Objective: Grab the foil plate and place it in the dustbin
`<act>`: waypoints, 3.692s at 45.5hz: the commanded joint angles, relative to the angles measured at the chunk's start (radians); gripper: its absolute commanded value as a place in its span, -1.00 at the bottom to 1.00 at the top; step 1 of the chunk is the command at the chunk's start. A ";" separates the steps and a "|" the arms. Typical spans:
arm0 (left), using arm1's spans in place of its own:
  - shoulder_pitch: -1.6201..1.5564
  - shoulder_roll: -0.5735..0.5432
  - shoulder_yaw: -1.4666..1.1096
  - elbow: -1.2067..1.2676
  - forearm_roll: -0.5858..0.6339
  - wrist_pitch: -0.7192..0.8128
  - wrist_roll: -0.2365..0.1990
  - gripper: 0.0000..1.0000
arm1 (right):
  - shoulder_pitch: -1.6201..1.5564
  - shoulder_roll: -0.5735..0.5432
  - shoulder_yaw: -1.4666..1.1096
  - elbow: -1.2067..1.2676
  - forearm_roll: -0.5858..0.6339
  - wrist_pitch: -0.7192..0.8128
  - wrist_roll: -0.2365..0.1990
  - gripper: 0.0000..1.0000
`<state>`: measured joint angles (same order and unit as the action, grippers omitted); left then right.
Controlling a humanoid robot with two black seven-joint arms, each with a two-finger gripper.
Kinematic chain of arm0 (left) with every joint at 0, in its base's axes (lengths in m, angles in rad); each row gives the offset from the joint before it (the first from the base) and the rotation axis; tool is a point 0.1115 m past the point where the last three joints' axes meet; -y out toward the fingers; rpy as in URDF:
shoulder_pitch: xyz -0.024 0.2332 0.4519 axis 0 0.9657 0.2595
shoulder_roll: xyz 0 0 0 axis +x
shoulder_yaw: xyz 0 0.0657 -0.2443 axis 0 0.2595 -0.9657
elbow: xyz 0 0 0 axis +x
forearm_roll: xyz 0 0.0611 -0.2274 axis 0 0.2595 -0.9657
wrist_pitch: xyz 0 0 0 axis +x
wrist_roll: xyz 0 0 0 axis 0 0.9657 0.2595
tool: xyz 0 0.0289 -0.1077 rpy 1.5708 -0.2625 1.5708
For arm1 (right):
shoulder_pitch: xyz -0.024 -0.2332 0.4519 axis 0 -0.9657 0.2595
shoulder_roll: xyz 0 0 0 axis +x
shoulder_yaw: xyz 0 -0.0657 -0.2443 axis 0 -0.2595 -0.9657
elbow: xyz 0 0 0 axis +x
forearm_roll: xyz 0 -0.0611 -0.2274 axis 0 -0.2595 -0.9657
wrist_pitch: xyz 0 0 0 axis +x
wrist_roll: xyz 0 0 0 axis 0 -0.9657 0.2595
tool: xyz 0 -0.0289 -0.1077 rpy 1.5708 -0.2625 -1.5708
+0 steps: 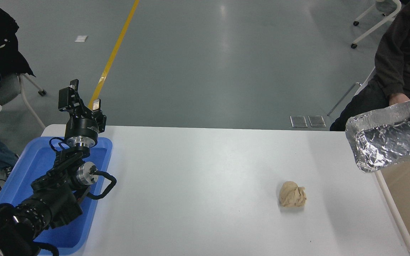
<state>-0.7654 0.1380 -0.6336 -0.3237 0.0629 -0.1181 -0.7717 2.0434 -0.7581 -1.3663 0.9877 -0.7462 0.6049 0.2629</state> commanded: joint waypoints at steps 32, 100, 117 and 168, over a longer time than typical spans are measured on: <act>0.000 0.000 0.000 0.000 0.000 0.000 0.000 0.99 | -0.130 -0.049 -0.091 -0.234 -0.012 0.001 0.027 -1.00; 0.000 0.000 0.000 0.000 0.000 0.000 0.000 0.99 | -1.338 0.235 0.443 -0.963 0.200 -0.524 -0.088 -1.00; 0.000 0.000 0.000 0.000 0.000 0.000 0.000 0.99 | -1.342 0.243 0.443 -0.963 0.235 -0.524 -0.099 1.00; 0.000 0.000 0.000 0.000 0.000 0.000 0.000 0.99 | -1.183 0.359 0.480 -0.943 0.254 -0.366 -0.054 1.00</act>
<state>-0.7660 0.1380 -0.6335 -0.3237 0.0630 -0.1181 -0.7716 0.8074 -0.4507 -0.9080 0.0412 -0.4955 0.1580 0.1867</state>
